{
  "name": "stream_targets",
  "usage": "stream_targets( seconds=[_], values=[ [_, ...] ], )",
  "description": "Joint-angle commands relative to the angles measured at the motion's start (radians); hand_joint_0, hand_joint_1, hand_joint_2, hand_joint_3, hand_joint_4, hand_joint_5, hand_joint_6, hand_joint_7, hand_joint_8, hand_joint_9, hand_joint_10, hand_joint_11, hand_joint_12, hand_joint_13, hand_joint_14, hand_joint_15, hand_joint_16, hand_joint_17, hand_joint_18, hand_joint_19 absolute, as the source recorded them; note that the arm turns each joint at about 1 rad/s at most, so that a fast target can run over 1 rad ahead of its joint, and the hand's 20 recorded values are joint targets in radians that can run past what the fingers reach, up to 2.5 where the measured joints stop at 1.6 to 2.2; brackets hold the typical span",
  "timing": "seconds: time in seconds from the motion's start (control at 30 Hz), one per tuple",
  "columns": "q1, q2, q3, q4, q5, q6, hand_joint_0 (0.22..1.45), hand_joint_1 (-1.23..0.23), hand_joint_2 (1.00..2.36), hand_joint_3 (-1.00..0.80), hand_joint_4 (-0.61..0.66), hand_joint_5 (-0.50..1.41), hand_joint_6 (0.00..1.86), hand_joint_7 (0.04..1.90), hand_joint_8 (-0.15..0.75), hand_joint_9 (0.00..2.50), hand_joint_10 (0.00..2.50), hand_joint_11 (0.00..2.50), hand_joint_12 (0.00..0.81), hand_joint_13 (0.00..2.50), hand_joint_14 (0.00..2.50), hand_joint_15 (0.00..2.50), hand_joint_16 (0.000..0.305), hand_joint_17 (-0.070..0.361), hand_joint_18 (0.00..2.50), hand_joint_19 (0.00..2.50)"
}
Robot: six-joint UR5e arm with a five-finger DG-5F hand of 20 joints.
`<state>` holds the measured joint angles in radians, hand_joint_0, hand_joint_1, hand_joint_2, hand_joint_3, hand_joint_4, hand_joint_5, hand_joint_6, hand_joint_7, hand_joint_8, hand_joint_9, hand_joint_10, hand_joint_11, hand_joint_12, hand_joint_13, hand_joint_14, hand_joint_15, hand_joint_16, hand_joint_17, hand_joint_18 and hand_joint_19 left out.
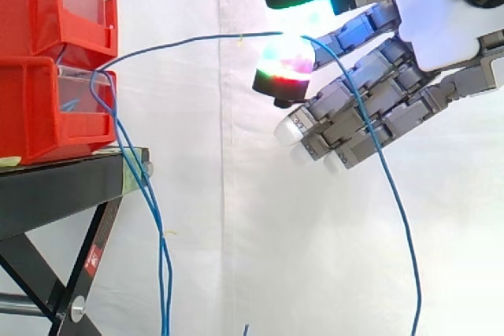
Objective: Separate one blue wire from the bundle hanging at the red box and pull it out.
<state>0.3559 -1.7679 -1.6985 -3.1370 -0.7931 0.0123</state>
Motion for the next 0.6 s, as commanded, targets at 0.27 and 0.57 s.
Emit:
stream_targets(
  seconds=[0.27,0.57],
  values=[
    [0.015,0.002,0.000,-0.091,0.015,0.020,0.50,-0.63,1.30,-0.05,0.09,-0.14,0.93,0.99,0.457,0.56,0.01,0.27,0.482,0.32,0.00,0.17,0.083,0.187,0.33,0.02],
    [0.061,0.002,-0.001,-0.193,0.094,0.109,0.50,-0.63,1.30,-0.04,0.09,-0.14,0.92,0.99,0.463,0.56,0.00,0.24,0.480,0.33,0.00,0.18,0.083,0.187,0.35,0.02]
  ],
)
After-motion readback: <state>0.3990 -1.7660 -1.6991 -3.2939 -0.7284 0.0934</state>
